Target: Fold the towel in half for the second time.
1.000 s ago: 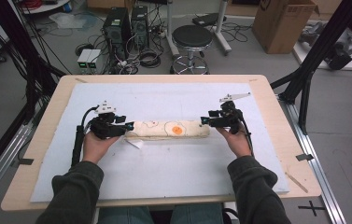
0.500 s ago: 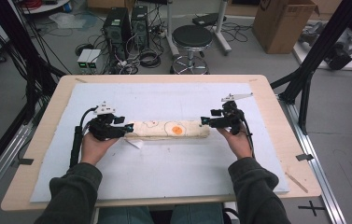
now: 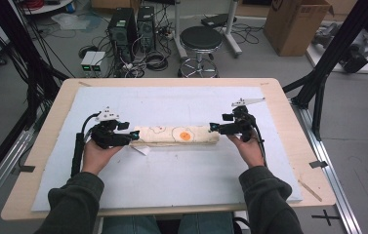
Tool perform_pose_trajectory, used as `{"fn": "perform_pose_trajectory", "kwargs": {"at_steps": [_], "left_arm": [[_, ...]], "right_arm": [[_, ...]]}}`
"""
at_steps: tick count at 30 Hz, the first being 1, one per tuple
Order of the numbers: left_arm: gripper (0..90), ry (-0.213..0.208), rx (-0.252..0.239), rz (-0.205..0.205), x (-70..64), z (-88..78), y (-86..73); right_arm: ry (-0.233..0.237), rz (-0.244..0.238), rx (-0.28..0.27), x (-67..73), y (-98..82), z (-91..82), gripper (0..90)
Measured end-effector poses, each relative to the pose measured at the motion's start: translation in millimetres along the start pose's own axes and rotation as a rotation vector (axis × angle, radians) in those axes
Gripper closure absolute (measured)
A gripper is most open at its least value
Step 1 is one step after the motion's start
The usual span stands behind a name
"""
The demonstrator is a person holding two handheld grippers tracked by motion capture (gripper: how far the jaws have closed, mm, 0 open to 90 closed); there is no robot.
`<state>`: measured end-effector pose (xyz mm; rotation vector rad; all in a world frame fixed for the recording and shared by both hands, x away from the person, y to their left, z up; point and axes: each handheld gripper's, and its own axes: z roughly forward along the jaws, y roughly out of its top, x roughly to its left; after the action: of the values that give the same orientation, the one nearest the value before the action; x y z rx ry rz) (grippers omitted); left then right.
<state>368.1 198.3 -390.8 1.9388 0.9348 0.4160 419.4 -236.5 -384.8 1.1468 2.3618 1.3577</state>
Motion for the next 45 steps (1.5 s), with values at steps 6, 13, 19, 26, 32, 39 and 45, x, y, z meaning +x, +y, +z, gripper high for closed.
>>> {"fn": "perform_pose_trajectory", "kwargs": {"at_steps": [6, 13, 19, 26, 32, 39, 45], "left_arm": [[37.6, -0.005, -0.004, -0.009, -0.9, -6.5, -2.4], [36.1, -0.002, -0.006, 0.004, -1.9, -15.9, -5.2], [35.0, -0.005, -0.009, 0.006, -4.0, -23.9, -8.9], [34.2, -0.011, -0.029, 0.006, -7.1, -31.8, -12.0], [32.3, -0.015, -0.025, 0.01, -10.6, -36.3, -17.6], [31.0, -0.014, -0.031, 0.01, -12.9, -44.2, -23.6], [30.6, -0.006, -0.042, 0.004, -15.4, -50.6, -29.8]], "right_arm": [[0.001, -0.006, -0.002, 5.0, 0.5, -2.0, 18.1], [0.002, -0.019, -0.013, 10.4, -1.2, -6.0, 17.1], [-0.001, -0.023, -0.007, 13.7, -3.5, -8.9, 15.7], [-0.004, -0.026, -0.006, 18.2, -5.3, -14.9, 13.8], [-0.003, -0.044, -0.013, 23.9, -6.0, -21.5, 12.9], [0.002, -0.047, -0.026, 26.9, -15.5, -25.3, 12.6], [0.003, -0.046, -0.016, 28.9, -22.8, -29.2, 12.3]]}}
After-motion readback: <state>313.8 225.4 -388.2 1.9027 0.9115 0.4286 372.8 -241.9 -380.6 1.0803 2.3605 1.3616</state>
